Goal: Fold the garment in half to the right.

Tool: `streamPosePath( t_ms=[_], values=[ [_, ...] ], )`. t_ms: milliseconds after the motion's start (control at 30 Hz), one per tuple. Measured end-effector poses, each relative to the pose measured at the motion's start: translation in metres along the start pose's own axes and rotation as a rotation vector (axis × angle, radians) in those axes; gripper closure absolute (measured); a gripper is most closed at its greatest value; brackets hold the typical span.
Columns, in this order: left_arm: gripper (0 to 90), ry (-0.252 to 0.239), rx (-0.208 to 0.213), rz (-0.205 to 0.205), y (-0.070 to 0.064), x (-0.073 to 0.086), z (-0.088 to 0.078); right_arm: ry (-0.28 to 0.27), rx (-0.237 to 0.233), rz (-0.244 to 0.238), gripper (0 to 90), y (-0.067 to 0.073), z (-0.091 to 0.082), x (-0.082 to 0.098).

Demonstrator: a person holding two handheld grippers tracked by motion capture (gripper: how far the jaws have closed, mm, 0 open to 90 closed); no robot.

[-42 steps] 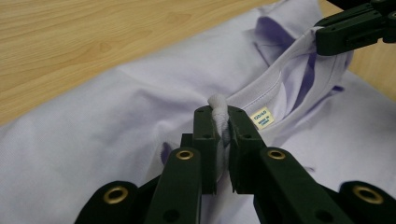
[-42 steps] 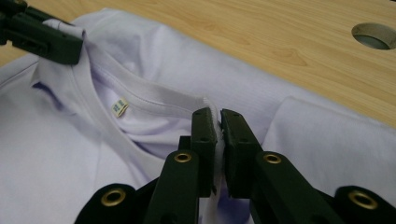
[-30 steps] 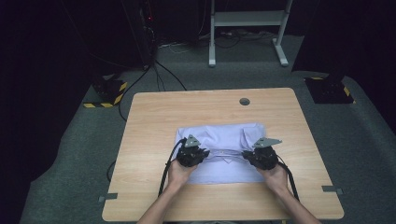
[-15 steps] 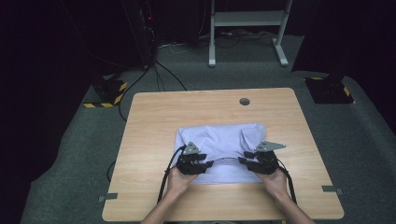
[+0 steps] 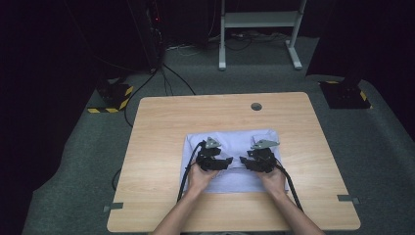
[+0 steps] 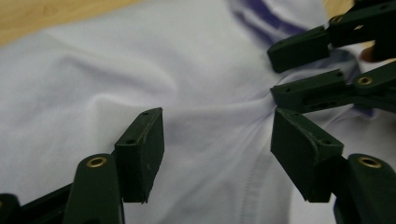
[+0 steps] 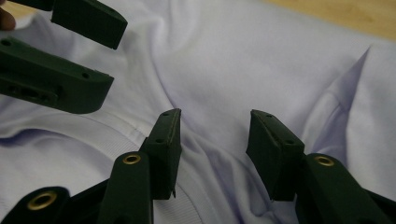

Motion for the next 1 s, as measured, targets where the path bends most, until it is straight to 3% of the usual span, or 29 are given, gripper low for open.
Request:
streamPosePath(
  t_ms=[233,600,733,833,933,1000],
  values=[
    [34.4,0.037,-0.083,-0.012,0.013,0.014,-0.004,0.048,0.051,-0.025,48.9,-0.001,-0.006,0.012],
    [36.3,-0.011,-0.156,-0.033,0.036,0.041,-0.04,0.069,0.146,-0.01,40.4,-0.007,-0.033,0.039],
    [35.7,-0.019,-0.154,-0.053,0.041,0.047,-0.047,0.055,0.172,0.031,36.8,-0.011,-0.045,0.05],
    [34.3,-0.048,-0.119,-0.061,0.038,0.046,-0.051,0.05,0.17,0.048,35.3,-0.011,-0.051,0.053],
    [32.6,-0.089,-0.067,-0.045,0.029,0.04,-0.052,-0.026,0.173,0.039,36.0,-0.006,-0.059,0.047],
    [31.6,-0.098,-0.034,-0.033,0.021,0.032,-0.047,-0.09,0.148,0.033,36.6,-0.002,-0.061,0.038]
  ],
)
Point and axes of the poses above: each handheld gripper's, and its own axes: z roughly forward along the jaws, x roughly out of its underside, y roughly to its left, the point moved 1 cm from there along z, roughly forward along the jaws, and after that the axes turned 13 degrees about -z, right-handed, at the moved point
